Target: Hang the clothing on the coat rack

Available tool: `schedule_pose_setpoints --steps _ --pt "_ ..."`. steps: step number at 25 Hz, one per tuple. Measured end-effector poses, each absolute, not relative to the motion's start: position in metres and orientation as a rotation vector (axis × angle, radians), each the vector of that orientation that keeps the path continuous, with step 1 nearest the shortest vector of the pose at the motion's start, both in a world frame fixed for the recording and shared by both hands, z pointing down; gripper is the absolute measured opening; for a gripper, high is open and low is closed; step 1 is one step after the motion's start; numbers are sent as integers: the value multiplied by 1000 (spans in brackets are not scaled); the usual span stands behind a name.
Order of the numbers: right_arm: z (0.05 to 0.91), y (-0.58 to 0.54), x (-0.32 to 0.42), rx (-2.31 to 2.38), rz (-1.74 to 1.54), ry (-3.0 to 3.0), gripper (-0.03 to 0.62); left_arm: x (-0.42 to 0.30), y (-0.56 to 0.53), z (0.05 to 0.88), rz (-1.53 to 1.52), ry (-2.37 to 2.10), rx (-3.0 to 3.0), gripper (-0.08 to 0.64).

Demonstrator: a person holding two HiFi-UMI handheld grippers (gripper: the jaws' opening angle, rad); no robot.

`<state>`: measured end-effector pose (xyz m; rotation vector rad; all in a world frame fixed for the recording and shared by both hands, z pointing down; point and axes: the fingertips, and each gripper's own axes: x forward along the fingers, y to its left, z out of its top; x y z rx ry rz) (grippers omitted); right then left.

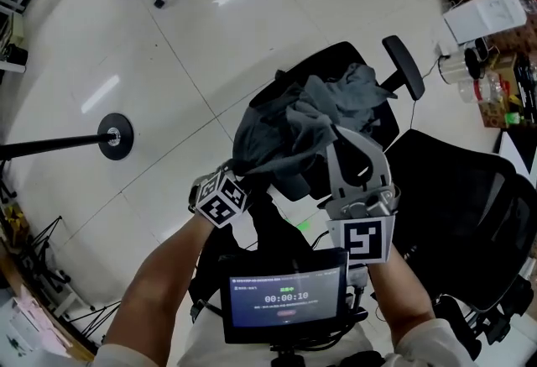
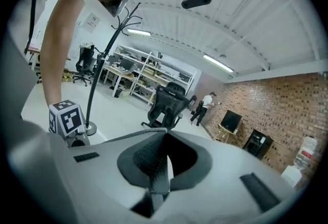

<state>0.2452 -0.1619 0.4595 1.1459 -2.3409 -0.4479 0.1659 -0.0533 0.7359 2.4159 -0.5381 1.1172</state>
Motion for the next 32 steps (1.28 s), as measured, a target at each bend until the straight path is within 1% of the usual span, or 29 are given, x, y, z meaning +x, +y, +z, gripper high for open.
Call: schedule_pose_setpoints --steps 3,9,22,32 --pt "450 -163 259 1191 -453 -2324 6 165 -76 708 959 -648 2448 11" --pt "435 -170 283 1303 -448 -2296 6 167 -120 620 635 -843 2525 9" --pt "394 -183 303 1452 -465 -2284 6 169 -167 486 229 -968 2624 9" --pt "333 -194 299 1576 -554 -2353 6 160 -195 380 -42 -996 2731 9"
